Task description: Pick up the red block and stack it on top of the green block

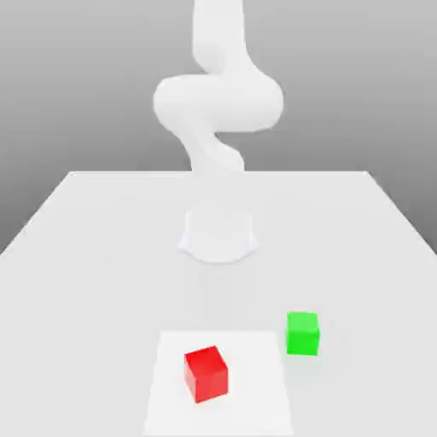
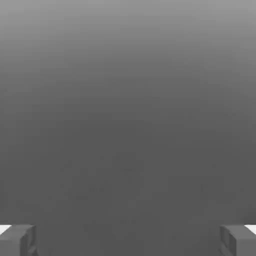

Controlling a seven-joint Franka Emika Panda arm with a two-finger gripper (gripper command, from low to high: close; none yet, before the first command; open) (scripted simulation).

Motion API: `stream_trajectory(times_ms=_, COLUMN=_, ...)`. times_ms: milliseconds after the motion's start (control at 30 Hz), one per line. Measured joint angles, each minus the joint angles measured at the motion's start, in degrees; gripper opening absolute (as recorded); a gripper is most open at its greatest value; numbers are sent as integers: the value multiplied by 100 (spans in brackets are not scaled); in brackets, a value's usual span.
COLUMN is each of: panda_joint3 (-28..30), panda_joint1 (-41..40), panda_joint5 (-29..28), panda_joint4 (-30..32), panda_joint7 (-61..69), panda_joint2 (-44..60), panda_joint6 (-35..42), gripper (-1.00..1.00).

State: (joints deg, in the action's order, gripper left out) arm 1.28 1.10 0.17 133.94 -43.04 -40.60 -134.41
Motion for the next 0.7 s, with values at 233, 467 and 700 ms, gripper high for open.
stream_trajectory(times_ms=233, panda_joint3=346, panda_joint1=285, panda_joint5=75, panda_joint4=618, panda_joint7=813, panda_joint2=1490, panda_joint6=-762, gripper=0)
stream_trajectory(times_ms=467, panda_joint3=566, panda_joint1=448, panda_joint5=194, panda_joint4=1220, panda_joint7=1639, panda_joint2=2947, panda_joint6=-1502, gripper=0)
stream_trajectory(times_ms=700, panda_joint3=594, panda_joint1=402, panda_joint5=179, panda_joint4=1809, panda_joint7=2358, panda_joint2=4394, panda_joint6=-2253, gripper=0)
